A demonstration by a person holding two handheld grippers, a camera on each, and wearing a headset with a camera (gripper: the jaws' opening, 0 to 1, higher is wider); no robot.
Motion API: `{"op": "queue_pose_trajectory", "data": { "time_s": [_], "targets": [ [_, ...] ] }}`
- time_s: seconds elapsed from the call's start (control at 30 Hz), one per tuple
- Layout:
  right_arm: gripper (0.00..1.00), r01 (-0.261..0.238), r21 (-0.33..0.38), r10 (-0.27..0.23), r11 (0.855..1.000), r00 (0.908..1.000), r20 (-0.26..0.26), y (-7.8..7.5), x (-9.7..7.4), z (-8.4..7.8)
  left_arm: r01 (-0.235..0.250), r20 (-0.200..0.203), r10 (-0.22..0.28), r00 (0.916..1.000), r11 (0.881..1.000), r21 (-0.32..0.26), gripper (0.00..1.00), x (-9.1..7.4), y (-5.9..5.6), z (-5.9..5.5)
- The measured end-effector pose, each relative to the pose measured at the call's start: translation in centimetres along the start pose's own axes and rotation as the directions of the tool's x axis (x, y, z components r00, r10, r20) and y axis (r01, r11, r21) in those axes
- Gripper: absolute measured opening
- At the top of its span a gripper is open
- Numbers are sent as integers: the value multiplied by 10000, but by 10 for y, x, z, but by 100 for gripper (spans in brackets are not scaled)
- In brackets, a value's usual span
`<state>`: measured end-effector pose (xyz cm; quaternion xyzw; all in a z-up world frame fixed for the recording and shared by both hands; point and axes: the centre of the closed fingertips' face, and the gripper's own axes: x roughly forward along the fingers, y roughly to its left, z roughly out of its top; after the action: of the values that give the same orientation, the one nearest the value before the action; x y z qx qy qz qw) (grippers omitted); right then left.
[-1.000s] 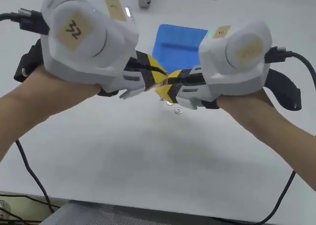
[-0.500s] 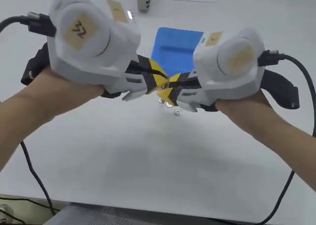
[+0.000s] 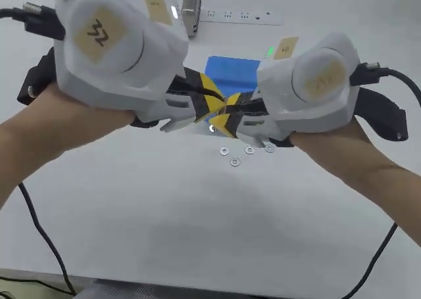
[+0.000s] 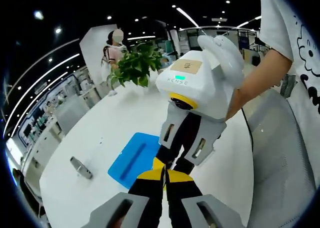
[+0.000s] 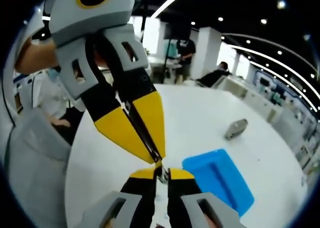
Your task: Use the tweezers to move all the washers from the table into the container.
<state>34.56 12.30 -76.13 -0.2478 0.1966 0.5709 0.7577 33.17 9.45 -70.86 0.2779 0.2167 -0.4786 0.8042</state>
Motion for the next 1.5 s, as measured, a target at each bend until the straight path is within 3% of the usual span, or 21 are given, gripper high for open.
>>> {"op": "queue_pose_trajectory", "data": {
  "time_s": [0.27,0.53,0.63,1.03,1.23,1.5],
  "targets": [
    [3,461,-395,-453,9982,9987,221,-13,-8,14,-174,133,169,9998,9990,400,0,-7,8,14],
    [3,1004,-834,-985,9914,9948,266,-36,-2,19,-541,185,529,9984,9961,701,0,1,28,18],
    [3,1130,-869,-1121,9898,9936,145,-45,5,13,-554,206,542,9983,9966,611,0,13,39,13],
    [3,1449,74,-1448,9894,9894,-71,-72,29,-11,-591,66,589,9982,9976,352,0,44,61,-5],
    [3,1252,467,-1241,9910,9919,-254,-74,47,-24,-495,-259,500,9984,9985,225,0,56,62,-21],
    [3,1099,570,-1083,9923,9937,-296,-68,55,-24,-399,-496,391,9980,9991,-146,0,59,65,-33]
  ]
}}
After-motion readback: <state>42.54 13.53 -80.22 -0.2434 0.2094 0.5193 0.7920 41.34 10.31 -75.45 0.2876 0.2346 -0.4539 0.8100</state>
